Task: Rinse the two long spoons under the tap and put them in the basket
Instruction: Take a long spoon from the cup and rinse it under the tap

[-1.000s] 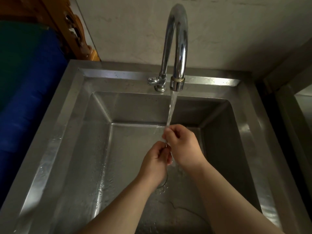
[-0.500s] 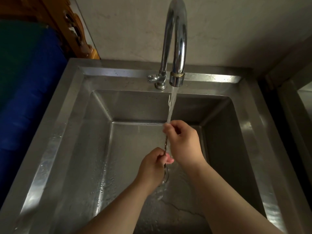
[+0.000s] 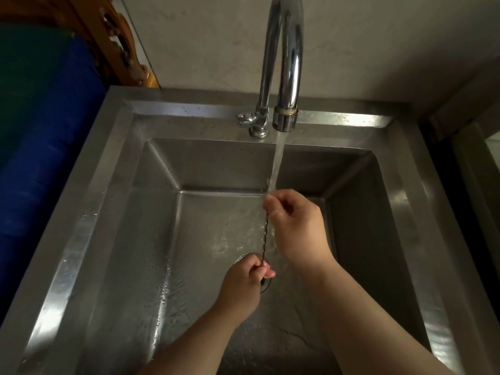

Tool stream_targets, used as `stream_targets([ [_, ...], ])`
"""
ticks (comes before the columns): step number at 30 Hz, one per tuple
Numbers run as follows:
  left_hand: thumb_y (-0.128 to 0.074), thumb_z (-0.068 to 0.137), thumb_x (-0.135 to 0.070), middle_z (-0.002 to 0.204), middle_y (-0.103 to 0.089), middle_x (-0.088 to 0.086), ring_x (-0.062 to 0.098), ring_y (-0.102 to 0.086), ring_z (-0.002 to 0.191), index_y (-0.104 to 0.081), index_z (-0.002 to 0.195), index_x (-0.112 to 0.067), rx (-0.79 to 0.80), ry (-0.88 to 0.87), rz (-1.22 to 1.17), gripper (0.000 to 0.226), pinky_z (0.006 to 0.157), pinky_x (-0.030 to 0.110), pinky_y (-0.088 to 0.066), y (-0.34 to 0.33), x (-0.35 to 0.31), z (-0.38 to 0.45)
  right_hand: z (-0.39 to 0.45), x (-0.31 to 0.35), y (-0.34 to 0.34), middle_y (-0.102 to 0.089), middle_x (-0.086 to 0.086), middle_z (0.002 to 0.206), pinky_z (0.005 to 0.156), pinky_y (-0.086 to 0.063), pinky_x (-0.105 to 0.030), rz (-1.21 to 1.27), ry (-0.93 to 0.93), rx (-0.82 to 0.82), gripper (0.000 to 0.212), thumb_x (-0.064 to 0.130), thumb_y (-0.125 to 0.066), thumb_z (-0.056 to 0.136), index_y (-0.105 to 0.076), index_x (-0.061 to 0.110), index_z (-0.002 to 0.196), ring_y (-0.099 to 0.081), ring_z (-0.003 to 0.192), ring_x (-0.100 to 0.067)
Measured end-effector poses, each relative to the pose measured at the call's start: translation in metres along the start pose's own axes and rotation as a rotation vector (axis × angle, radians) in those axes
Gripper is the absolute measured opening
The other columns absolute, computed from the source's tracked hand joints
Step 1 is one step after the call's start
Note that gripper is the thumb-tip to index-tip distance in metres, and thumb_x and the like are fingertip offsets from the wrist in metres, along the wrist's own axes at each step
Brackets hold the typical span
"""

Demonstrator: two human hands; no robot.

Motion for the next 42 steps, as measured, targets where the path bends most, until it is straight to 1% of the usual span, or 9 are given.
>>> stream_targets([
  [5, -0.050, 0.092, -0.020, 0.082, -0.071, -0.028, -0.012, -0.062, 0.079, -0.064, 0.077, -0.024, 0.009, 0.009, -0.059, 0.021, 0.069, 0.015, -0.041, -0.001, -0.005, 0.009, 0.004, 0.009, 0.004, -0.064, 0.005, 0.064, 0.047, -0.044, -0.022, 0.047, 0.033, 0.005, 0.009, 0.026, -0.062, 0.093, -0.068, 0.023, 0.087, -0.051, 0.048, -0.001],
  [8, -0.057, 0.088, -0.033, 0.082, -0.075, -0.017, -0.001, -0.069, 0.079, -0.070, 0.081, -0.033, -0.025, 0.021, -0.193, 0.015, 0.077, 0.028, -0.054, 0.015, -0.017, 0.020, 0.014, 0.022, 0.029, -0.068, 0.004, 0.079, 0.057, -0.053, -0.019, 0.132, 0.080, -0.072, 0.008, 0.020, -0.062, 0.093, -0.064, 0.027, 0.095, -0.063, 0.065, -0.005],
  [11, -0.072, 0.085, -0.025, 0.073, -0.074, -0.014, -0.001, -0.067, 0.066, -0.073, 0.079, -0.042, -0.163, -0.035, -0.344, 0.018, 0.066, 0.022, -0.050, 0.053, -0.038, 0.033, 0.020, -0.002, 0.076, -0.071, -0.001, 0.089, 0.061, -0.054, -0.018, 0.413, -0.061, -0.279, 0.012, 0.017, -0.062, 0.091, -0.062, 0.027, 0.096, -0.069, 0.070, -0.009],
  [14, -0.074, 0.084, -0.012, 0.061, -0.069, -0.012, 0.000, -0.059, 0.056, -0.074, 0.077, -0.030, -0.283, -0.079, -0.515, 0.019, 0.057, 0.018, -0.047, 0.085, -0.064, 0.043, 0.004, -0.049, 0.102, -0.071, -0.010, 0.093, 0.060, -0.055, -0.020, 0.594, -0.266, -0.433, 0.007, 0.018, -0.059, 0.093, -0.063, 0.017, 0.099, -0.071, 0.070, -0.008],
  [19, -0.054, 0.095, 0.002, 0.080, -0.074, 0.003, 0.011, -0.070, 0.067, -0.065, 0.096, -0.012, -0.219, -0.116, -0.799, 0.018, 0.062, 0.020, -0.055, 0.087, -0.108, 0.050, -0.034, -0.109, 0.080, -0.075, -0.003, 0.069, 0.073, -0.056, -0.034, 1.056, -0.555, -0.516, 0.014, 0.015, -0.051, 0.099, -0.061, 0.013, 0.090, -0.073, 0.071, -0.016],
  [27, -0.051, 0.100, -0.016, 0.079, -0.076, -0.001, 0.007, -0.071, 0.069, -0.067, 0.095, -0.016, -0.364, -0.072, -0.762, 0.017, 0.060, 0.018, -0.053, 0.093, -0.096, 0.036, -0.035, -0.114, 0.079, -0.074, -0.004, 0.064, 0.065, -0.058, -0.028, 1.109, -0.546, -0.525, 0.010, 0.005, -0.052, 0.098, -0.060, 0.009, 0.092, -0.072, 0.067, -0.014],
  [31, -0.056, 0.097, -0.016, 0.078, -0.073, -0.007, 0.004, -0.069, 0.070, -0.070, 0.092, -0.025, -0.348, -0.069, -0.788, 0.017, 0.061, 0.019, -0.052, 0.079, -0.107, 0.038, -0.057, -0.134, 0.077, -0.067, -0.012, 0.084, 0.065, -0.058, -0.028, 1.137, -0.631, -0.577, 0.016, -0.001, -0.052, 0.096, -0.056, 0.014, 0.095, -0.069, 0.071, -0.018],
  [37, -0.060, 0.094, -0.020, 0.073, -0.072, -0.005, 0.017, -0.074, 0.076, -0.071, 0.079, -0.032, -0.223, -0.124, -0.868, 0.022, 0.070, 0.030, -0.059, 0.060, -0.130, 0.037, -0.114, -0.179, 0.010, -0.066, -0.006, 0.064, 0.057, -0.052, -0.026, 1.021, -0.879, -0.256, 0.019, 0.001, -0.048, 0.097, -0.060, 0.009, 0.084, -0.062, 0.059, -0.014],
  [42, -0.052, 0.089, -0.044, 0.059, -0.059, -0.010, 0.004, -0.052, 0.048, -0.064, 0.078, -0.039, -0.101, -0.217, -0.689, 0.016, 0.055, 0.024, -0.051, 0.043, -0.141, 0.033, -0.135, -0.181, -0.031, -0.066, -0.008, 0.069, 0.048, -0.040, -0.022, 0.296, -0.776, 0.137, 0.011, 0.011, -0.064, 0.091, -0.065, 0.012, 0.080, -0.061, 0.056, -0.010],
])
Point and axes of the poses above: each hand's wrist, its own z-axis towards the middle knuckle, its own y-axis out of the back of the hand, x = y × z, the point moved 10 cm from there along z, towards the middle knuckle
